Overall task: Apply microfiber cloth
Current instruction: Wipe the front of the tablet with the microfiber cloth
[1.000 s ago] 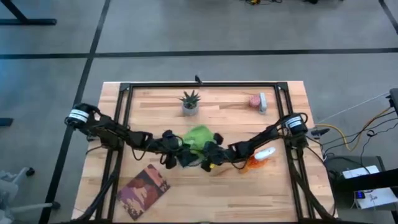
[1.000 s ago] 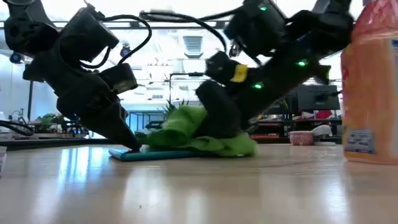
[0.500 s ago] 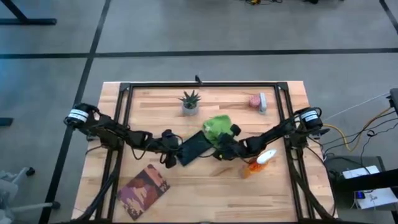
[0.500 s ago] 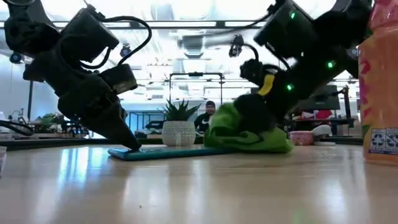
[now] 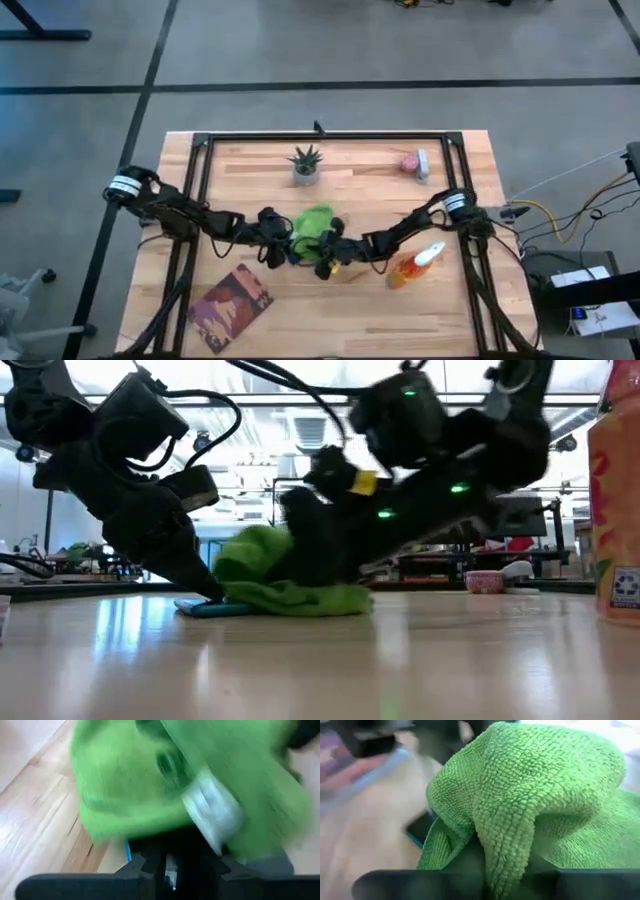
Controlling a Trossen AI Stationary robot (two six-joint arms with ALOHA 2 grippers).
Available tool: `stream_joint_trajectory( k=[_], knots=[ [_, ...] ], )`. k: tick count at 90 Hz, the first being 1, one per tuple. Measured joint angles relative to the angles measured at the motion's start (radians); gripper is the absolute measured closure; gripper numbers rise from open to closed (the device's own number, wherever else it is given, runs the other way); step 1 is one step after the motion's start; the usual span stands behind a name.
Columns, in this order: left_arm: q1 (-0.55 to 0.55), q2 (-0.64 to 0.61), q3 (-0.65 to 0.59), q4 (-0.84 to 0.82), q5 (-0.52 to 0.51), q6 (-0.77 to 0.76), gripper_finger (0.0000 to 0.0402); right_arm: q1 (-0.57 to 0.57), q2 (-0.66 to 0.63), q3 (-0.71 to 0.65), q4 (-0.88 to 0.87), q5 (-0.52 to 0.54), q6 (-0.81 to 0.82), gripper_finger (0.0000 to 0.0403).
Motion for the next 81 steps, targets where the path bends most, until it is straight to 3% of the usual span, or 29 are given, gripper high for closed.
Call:
stream_joint_trajectory(
  k=[14,41,81],
  knots=[
    [0.0,0.0,0.002,-0.006,0.002,-0.002,0.0342,0.008,-0.007,0.025,-0.085,0.019,0.005,0.04],
    [-0.001,0.0,-0.002,-0.009,0.006,-0.018,0.0342,0.032,-0.069,-0.133,-0.067,0.173,0.215,0.04],
    [-0.001,-0.001,-0.003,-0.016,0.025,0.012,0.0342,0.037,-0.259,-0.35,-0.27,0.448,0.372,0.04]
  ],
)
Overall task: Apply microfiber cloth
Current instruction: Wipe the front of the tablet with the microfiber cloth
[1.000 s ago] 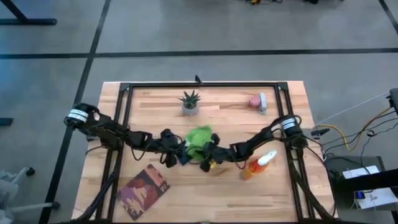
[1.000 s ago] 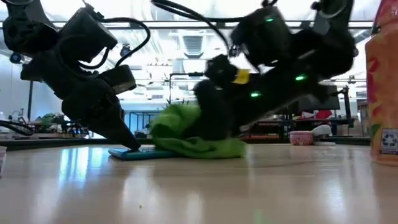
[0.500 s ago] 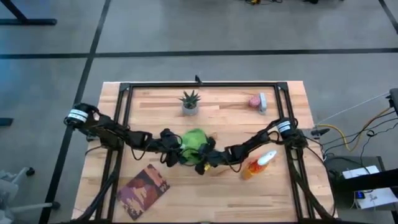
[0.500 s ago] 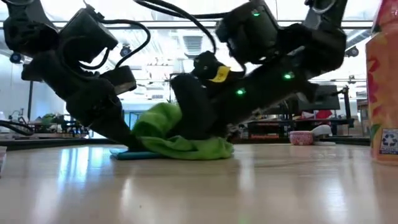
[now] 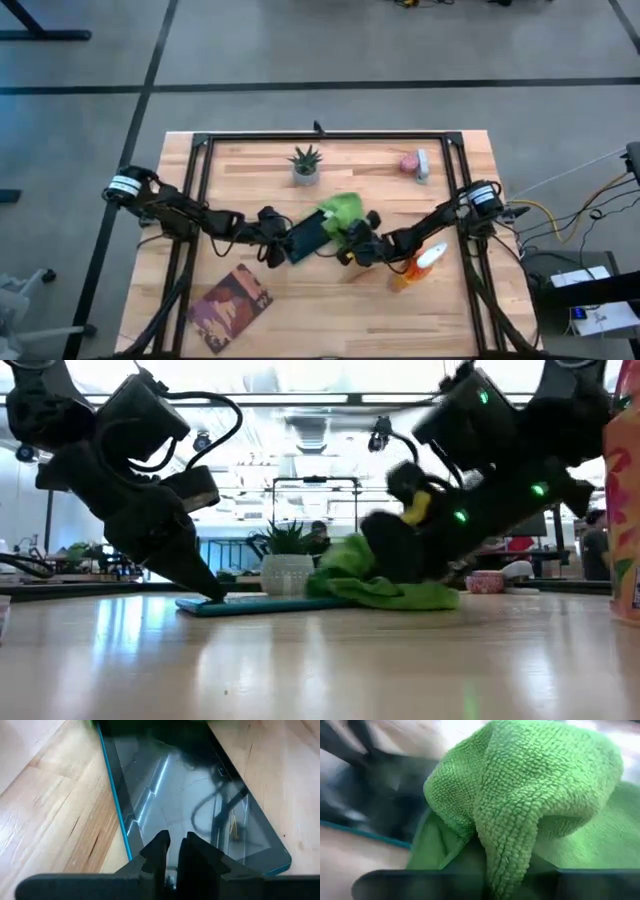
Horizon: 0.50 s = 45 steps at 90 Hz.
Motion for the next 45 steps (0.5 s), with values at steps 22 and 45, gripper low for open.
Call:
stream_joint_trajectory(
  k=[22,45],
  knots=[
    [0.0,-0.004,-0.002,0.005,0.005,0.004,0.0342,-0.001,-0.082,-0.067,-0.035,0.05,0.01,0.04],
    [-0.001,-0.033,-0.007,0.005,0.021,0.03,0.0342,-0.001,-0.116,-0.069,-0.004,0.072,-0.03,0.04]
  ],
)
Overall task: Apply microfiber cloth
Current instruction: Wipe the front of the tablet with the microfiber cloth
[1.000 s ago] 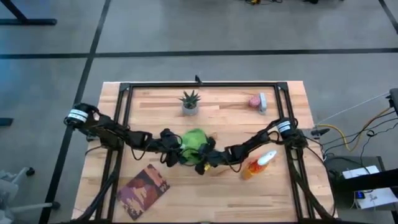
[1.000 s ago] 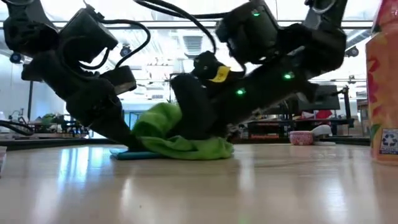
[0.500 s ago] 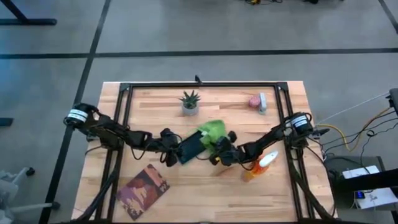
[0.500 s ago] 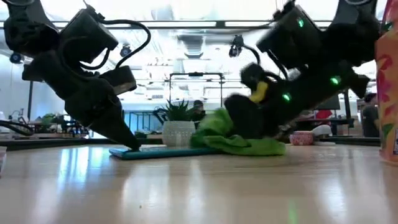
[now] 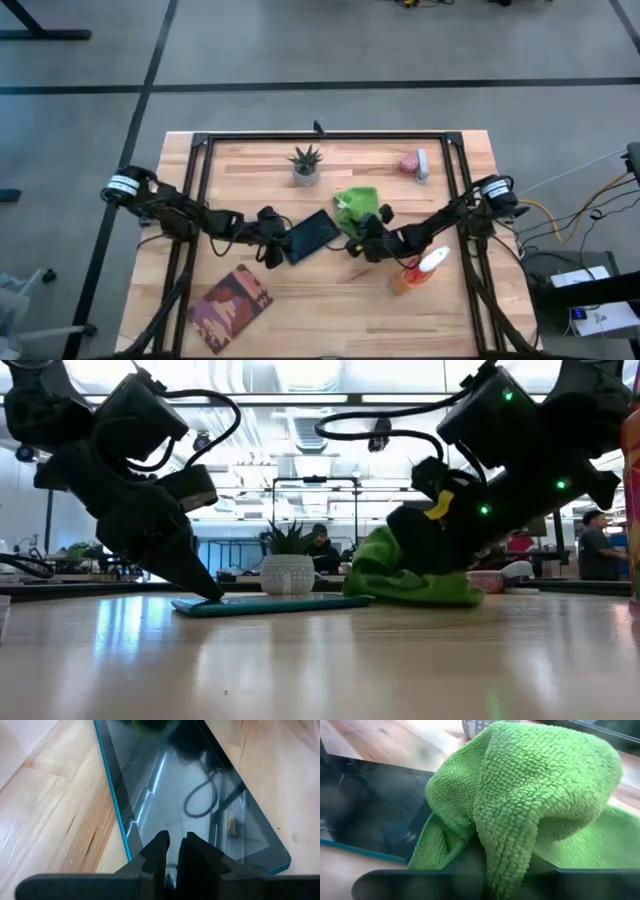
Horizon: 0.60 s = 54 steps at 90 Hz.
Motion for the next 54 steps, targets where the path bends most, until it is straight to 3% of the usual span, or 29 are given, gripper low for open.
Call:
stream_joint_trajectory(
  k=[24,35,44,54],
  knots=[
    [-0.001,-0.255,0.026,-0.094,0.036,0.132,0.0342,0.0,0.0,0.003,0.025,-0.007,-0.023,0.04],
    [0.0,-0.37,0.021,-0.233,-0.061,0.165,0.0342,0.0,0.0,0.003,0.026,-0.014,-0.025,0.04],
    [0.001,-0.417,-0.001,-0.349,-0.176,0.093,0.0342,0.0,0.0,0.003,0.027,-0.017,-0.028,0.04],
    [0.0,-0.408,-0.066,-0.354,-0.183,-0.006,0.0342,0.0,0.0,0.003,0.036,-0.022,-0.05,0.04]
  ],
)
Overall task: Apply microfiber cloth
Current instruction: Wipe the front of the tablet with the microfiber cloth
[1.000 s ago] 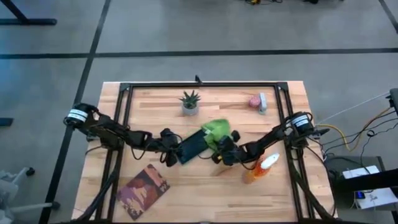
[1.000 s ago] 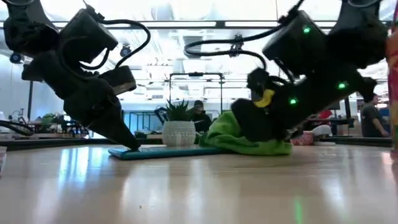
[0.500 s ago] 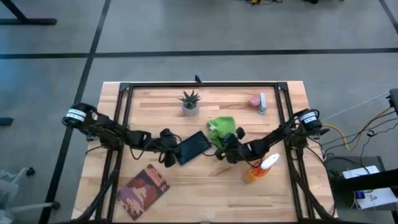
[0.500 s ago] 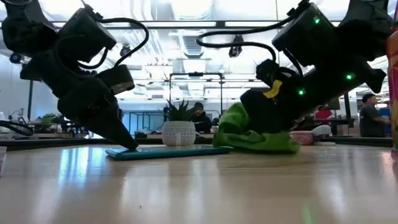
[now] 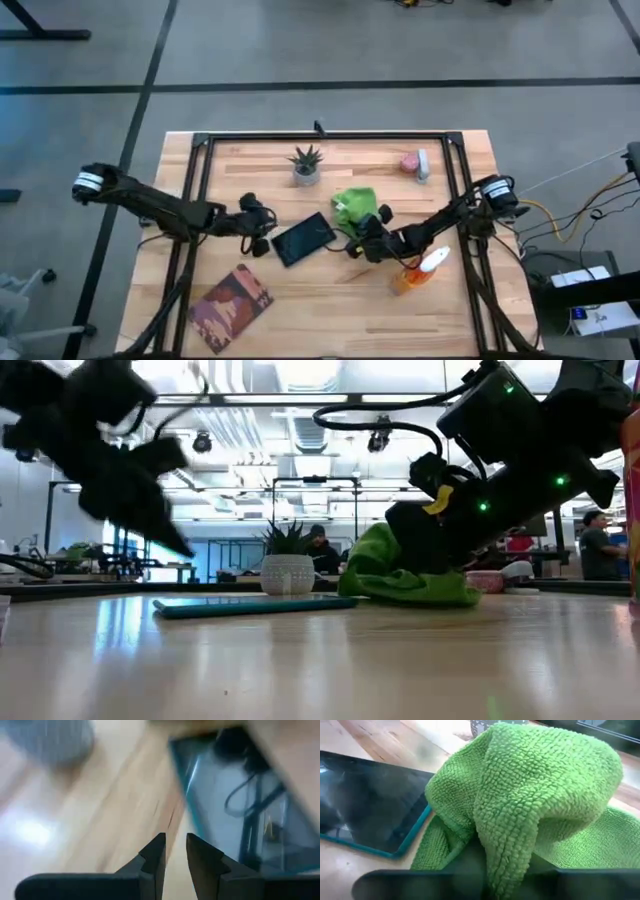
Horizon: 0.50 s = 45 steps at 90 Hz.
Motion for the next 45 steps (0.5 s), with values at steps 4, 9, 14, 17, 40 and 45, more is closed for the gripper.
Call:
stream_joint_trajectory(
  k=[4,9,14,17,40,45],
  knots=[
    [-0.003,0.016,-0.026,0.058,0.022,-0.023,0.0342,0.0,0.0,0.0,0.001,0.0,-0.003,0.04],
    [-0.008,0.04,-0.052,0.131,0.057,-0.043,0.0342,0.0,0.0,0.0,0.005,-0.001,-0.008,0.04],
    [-0.012,0.075,-0.07,0.166,0.082,-0.06,0.0342,0.0,-0.001,0.001,0.009,-0.002,-0.009,0.04],
    [-0.016,0.101,-0.074,0.181,0.096,-0.067,0.0342,0.0,-0.001,0.002,0.01,-0.005,-0.01,0.04],
    [-0.116,0.31,-0.025,0.416,0.148,-0.078,0.0342,0.0,-0.002,0.003,0.011,-0.015,-0.028,0.04],
    [-0.139,0.363,0.005,0.471,0.171,-0.054,0.0342,0.0,-0.002,0.003,0.01,-0.016,-0.039,0.04]
  ],
)
